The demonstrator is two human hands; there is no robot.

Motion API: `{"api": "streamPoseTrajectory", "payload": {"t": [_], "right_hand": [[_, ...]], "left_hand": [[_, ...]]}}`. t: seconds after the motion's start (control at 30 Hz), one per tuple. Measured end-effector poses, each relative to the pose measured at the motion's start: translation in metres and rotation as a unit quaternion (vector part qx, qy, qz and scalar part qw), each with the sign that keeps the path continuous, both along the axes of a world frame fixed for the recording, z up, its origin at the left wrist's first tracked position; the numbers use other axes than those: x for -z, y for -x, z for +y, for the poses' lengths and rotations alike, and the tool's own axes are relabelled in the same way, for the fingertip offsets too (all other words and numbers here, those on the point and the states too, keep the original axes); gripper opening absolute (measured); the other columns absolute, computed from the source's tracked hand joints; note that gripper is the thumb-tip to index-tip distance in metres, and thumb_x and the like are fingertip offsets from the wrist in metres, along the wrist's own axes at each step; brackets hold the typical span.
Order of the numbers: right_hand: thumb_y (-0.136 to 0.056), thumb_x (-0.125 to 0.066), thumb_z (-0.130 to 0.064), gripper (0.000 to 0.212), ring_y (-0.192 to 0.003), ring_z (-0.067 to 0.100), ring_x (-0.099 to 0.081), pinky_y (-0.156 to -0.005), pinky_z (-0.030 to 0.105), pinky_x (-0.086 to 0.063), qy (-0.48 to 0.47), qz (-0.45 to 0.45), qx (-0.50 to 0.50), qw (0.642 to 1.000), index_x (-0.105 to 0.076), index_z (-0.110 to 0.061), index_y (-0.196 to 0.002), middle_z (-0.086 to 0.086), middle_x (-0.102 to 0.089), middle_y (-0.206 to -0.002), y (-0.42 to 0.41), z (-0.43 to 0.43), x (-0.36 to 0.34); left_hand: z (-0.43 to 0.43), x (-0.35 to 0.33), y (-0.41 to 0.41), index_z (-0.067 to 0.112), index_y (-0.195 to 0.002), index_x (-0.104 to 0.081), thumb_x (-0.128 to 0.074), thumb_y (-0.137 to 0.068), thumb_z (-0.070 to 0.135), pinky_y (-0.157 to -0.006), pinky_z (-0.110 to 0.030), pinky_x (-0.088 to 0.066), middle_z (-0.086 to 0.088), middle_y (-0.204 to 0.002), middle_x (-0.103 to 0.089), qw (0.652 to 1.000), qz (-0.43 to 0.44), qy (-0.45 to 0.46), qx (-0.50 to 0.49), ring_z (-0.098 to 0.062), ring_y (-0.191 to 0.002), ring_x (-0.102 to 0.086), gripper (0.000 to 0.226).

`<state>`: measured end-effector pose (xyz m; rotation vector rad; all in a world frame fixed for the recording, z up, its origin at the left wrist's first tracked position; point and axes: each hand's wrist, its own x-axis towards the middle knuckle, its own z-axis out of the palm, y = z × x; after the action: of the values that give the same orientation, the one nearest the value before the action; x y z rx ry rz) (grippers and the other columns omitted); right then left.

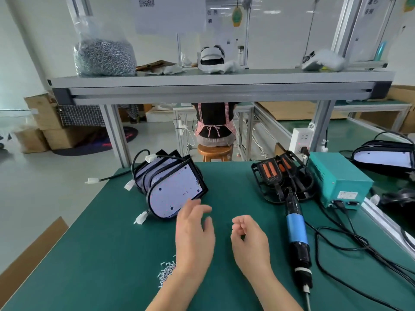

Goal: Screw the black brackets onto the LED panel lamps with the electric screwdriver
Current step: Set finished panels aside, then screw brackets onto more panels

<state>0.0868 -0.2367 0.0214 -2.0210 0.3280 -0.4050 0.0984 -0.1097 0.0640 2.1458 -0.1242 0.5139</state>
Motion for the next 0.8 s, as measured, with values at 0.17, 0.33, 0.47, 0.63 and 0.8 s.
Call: {"api": "streamPoseTrajectory", "payload": {"t": [0.17,0.33,0.47,0.63,0.8], "right_hand": [[-0.097,-0.054,-0.012,0.020,-0.094,-0.003,-0.058,-0.083,0.021,-0.048,0.013,-0.006,-0.011,1.000,-0.060,-0.030,-0.104,-0.017,-0.064,-0.100,0.002,0.000,0.000],[-0.096,-0.056,-0.011,0.018,-0.094,-0.001,-0.059,-0.085,0.026,-0.049,0.023,-0.020,-0.009,0.999,-0.062,-0.027,-0.102,-0.015,-0.065,-0.098,0.002,-0.001,-0.001],[-0.096,-0.056,-0.010,0.018,-0.092,-0.002,-0.058,-0.084,0.025,-0.049,0.020,-0.025,-0.010,0.999,-0.062,-0.026,-0.102,-0.016,-0.065,-0.097,0.002,-0.002,-0.001],[-0.095,-0.054,-0.011,0.021,-0.093,-0.005,-0.058,-0.084,0.024,-0.050,0.009,-0.016,-0.011,1.000,-0.062,-0.030,-0.100,-0.015,-0.065,-0.096,0.001,-0.002,0.000],[-0.095,-0.054,-0.011,0.021,-0.094,-0.006,-0.057,-0.083,0.024,-0.050,0.003,-0.013,-0.012,1.000,-0.062,-0.030,-0.099,-0.015,-0.065,-0.096,0.001,-0.002,0.000]], "left_hand": [[0.047,-0.057,-0.086,0.018,-0.141,-0.050,-0.072,-0.087,0.018,-0.124,-0.045,-0.010,-0.006,-0.158,-0.033,0.963,-0.092,-0.218,-0.128,-0.029,-0.151,-0.014,0.059],[0.064,-0.076,-0.149,0.025,-0.156,-0.022,-0.069,-0.087,0.051,-0.123,-0.052,0.008,-0.002,-0.162,-0.028,0.909,0.022,-0.402,-0.108,-0.025,-0.155,0.000,0.088],[0.059,-0.070,-0.161,0.025,-0.141,-0.045,-0.063,-0.086,0.061,-0.123,-0.052,-0.003,-0.007,-0.137,-0.053,0.868,0.057,-0.479,-0.117,-0.030,-0.140,-0.035,0.068],[0.055,-0.058,-0.157,0.021,-0.120,-0.062,-0.060,-0.091,0.056,-0.105,-0.040,-0.031,-0.007,-0.126,-0.051,0.863,0.051,-0.491,-0.108,-0.028,-0.121,-0.042,0.045],[0.056,-0.057,-0.150,0.020,-0.104,-0.056,-0.055,-0.095,0.054,-0.098,-0.038,-0.029,0.000,-0.112,-0.061,0.870,0.045,-0.477,-0.118,-0.026,-0.118,-0.042,0.035]]}}
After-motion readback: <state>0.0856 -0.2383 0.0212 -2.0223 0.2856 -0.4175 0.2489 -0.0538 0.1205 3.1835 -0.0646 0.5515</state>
